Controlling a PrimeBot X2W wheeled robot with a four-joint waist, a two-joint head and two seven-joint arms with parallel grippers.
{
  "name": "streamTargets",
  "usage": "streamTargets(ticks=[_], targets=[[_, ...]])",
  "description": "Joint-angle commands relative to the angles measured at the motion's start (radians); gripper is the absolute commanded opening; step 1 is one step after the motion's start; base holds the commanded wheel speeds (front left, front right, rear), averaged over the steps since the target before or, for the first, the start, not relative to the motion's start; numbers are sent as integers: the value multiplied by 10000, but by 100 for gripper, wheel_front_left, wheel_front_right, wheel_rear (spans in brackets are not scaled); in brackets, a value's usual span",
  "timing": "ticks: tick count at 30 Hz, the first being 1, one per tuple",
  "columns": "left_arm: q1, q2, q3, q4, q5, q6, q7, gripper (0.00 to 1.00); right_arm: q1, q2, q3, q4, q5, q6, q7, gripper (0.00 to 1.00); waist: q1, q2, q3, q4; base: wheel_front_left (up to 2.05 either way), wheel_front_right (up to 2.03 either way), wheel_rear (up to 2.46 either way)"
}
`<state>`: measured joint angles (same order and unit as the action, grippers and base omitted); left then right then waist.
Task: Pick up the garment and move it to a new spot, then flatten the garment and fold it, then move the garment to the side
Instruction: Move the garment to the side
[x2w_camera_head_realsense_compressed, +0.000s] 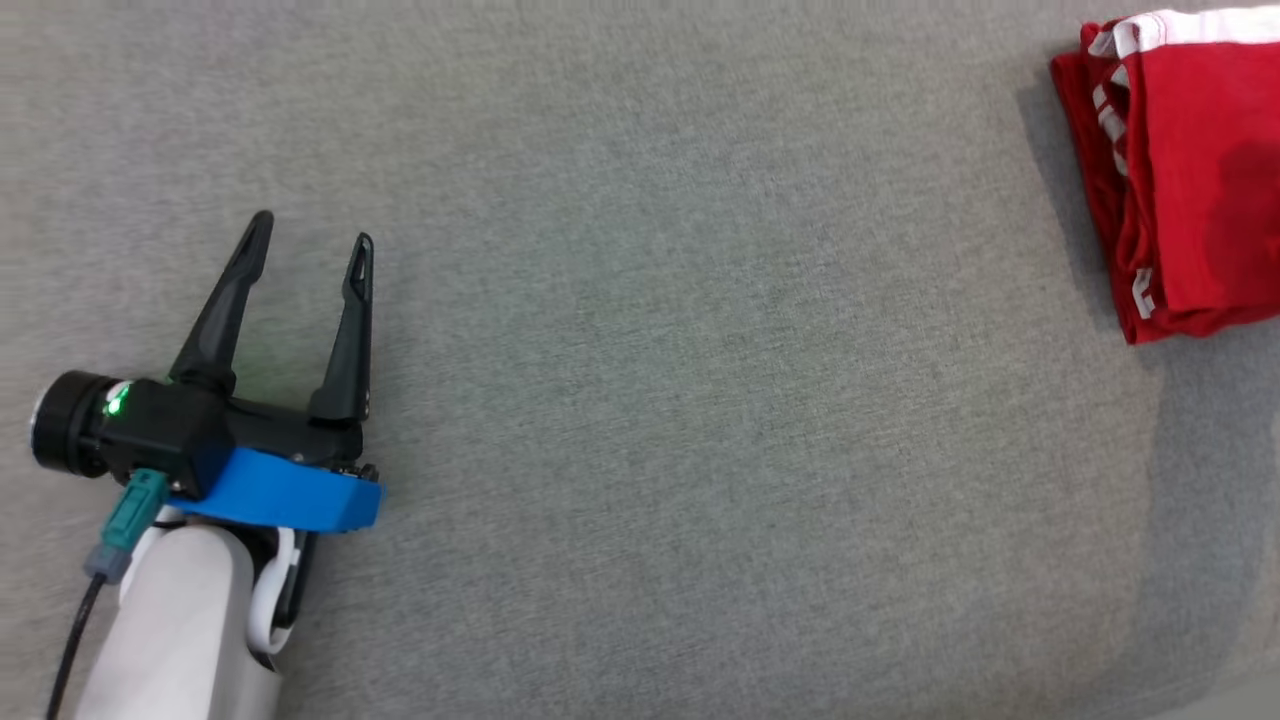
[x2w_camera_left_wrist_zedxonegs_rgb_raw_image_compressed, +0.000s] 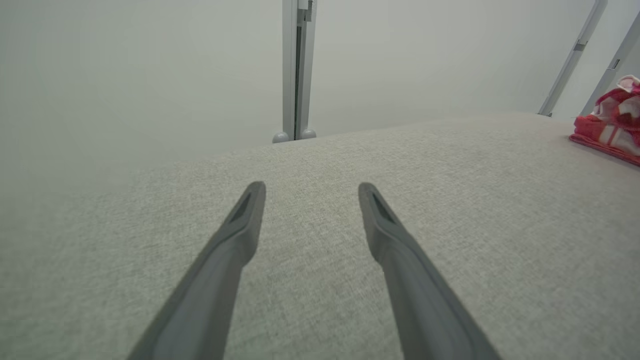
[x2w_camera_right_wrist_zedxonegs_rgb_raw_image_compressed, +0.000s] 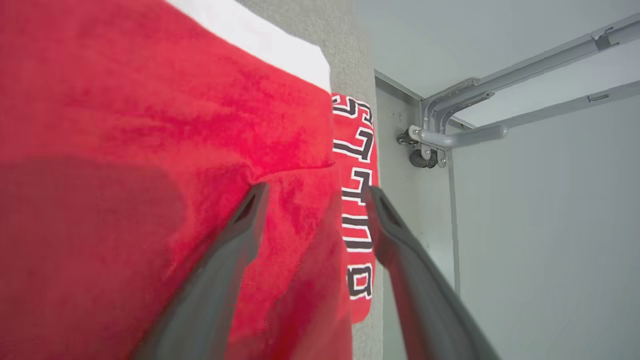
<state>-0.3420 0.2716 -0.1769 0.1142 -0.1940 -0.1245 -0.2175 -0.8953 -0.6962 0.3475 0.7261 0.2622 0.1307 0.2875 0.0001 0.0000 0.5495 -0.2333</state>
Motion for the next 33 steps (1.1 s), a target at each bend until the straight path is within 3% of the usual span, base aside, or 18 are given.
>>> streamTargets(ticks=[1,7,13,22,27,33], targets=[[63,-39,-29,142,-38,36,-53,100,187,189,-341,131,-22,0,-310,100,-1,0,-203,60,0,0,0],[481,-489,33,823,-420,108,-340,100,1516,1397,-1609,-46,113,1,-2075,100,-1,0,-1579,421,0,0,0],[1340,-831,281,1332,-828,171,-459,100,3765,2689,-2020,-2141,630,0,-3641,100,-1,0,-3105,837,0,0,0],[2462,-1341,785,1723,-1031,290,-481,100,6894,4205,-2922,-4910,362,1,-4087,100,-1,0,-4636,1833,0,0,0],[2975,-1433,924,1910,-1010,273,-482,100,7771,5034,-3338,-5474,-67,1,-4324,100,-1,0,-5090,2079,0,0,0],[3298,-1513,1070,1901,-959,205,-485,100,8301,5495,-3571,-5704,-373,1,-4152,100,-1,0,-5249,2119,0,0,0]])
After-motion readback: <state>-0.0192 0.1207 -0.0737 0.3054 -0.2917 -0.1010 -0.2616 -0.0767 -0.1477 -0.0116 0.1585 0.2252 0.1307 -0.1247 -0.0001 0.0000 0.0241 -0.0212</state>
